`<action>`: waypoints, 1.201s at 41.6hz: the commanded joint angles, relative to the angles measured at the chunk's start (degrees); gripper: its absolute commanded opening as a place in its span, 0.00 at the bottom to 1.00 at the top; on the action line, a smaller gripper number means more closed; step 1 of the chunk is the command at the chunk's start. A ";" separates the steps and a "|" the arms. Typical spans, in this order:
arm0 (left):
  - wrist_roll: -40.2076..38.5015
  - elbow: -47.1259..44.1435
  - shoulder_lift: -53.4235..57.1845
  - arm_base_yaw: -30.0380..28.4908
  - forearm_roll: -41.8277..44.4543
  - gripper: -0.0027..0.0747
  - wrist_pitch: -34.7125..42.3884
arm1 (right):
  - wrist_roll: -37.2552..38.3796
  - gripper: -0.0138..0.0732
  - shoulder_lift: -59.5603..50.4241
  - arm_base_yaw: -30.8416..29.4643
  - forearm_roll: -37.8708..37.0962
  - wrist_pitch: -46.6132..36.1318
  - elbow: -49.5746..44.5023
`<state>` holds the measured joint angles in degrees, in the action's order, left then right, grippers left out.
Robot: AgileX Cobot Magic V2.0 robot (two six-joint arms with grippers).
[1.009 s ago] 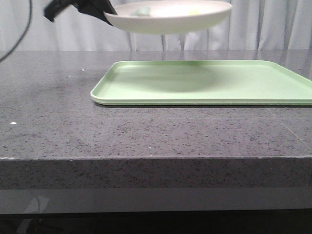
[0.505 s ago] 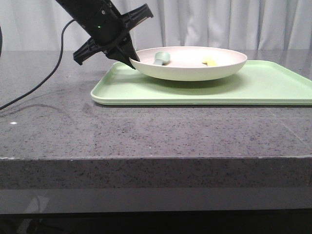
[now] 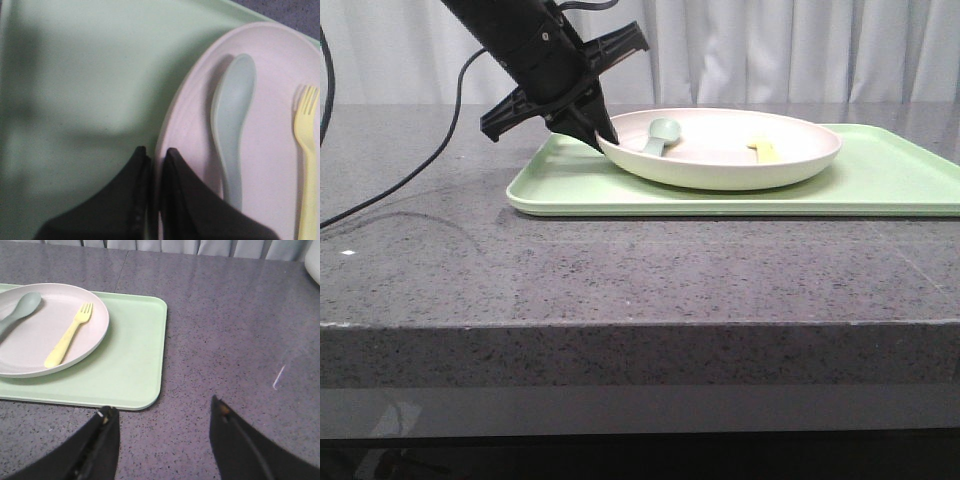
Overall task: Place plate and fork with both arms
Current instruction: 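Lower the plate onto the tray and open the left gripper, then raise the left gripper away from the plate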
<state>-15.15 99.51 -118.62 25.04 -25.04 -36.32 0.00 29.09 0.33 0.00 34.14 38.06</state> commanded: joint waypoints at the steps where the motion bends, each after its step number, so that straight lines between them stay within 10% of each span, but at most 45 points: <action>1: -0.80 2.03 3.52 0.59 -1.67 0.27 1.70 | 0.00 0.65 0.63 -0.29 -0.52 -3.96 2.00; 11: 1.49 2.26 3.66 0.59 -1.67 0.51 -1.92 | 0.00 0.65 0.63 -0.29 -0.52 -3.96 2.00; 34: 12.74 6.21 22.62 0.48 15.60 0.51 -16.38 | 0.00 0.65 0.63 -0.29 -0.52 -3.96 2.00; 50: 21.99 -16.18 47.55 0.48 15.69 0.51 -11.99 | 0.00 0.65 0.63 -0.29 -0.52 -3.96 2.00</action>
<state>6.16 86.02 -77.16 25.11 -8.97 -53.41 0.36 29.09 0.33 0.00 34.14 38.06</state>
